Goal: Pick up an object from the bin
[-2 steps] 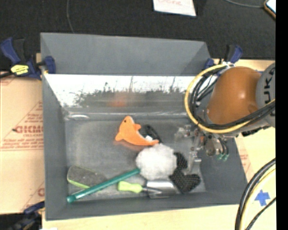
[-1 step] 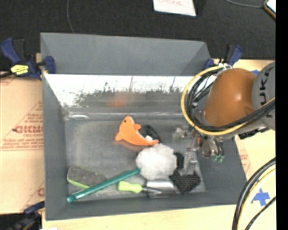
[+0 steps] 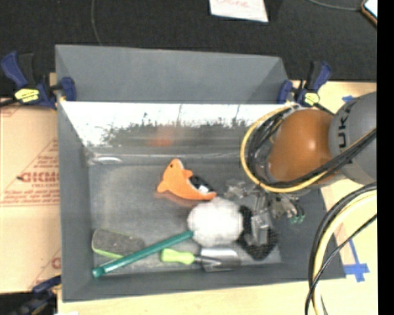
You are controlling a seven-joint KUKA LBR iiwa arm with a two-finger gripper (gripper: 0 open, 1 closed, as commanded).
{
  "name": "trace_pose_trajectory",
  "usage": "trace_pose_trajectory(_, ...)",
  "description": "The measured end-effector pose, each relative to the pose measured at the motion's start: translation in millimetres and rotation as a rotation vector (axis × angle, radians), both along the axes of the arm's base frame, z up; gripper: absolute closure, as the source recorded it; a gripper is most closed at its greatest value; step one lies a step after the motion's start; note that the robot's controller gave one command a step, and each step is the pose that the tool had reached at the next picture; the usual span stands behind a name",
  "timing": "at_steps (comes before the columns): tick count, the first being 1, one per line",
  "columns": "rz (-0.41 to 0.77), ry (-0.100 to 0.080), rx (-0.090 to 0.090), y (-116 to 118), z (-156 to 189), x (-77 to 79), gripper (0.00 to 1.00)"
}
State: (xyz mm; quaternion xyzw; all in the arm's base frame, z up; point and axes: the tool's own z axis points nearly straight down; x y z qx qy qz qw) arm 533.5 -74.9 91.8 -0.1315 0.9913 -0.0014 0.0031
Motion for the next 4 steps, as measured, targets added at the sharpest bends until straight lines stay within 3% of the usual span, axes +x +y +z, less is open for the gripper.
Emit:
trace_pose_trajectory(1, 0.031, 0.000, -0.002, 8, -6, -8.5, 0.00)
trace_pose_trajectory(2, 0.157, -0.005, -0.001, 5, -14, -17.9, 0.00)
trace_pose_trajectory(3, 0.016, 0.004, 0.000, -5, -19, -11.0, 0.00)
trace_pose_trajectory(4, 0.008, -0.005, 0.002, -14, -19, 5.3, 0.00)
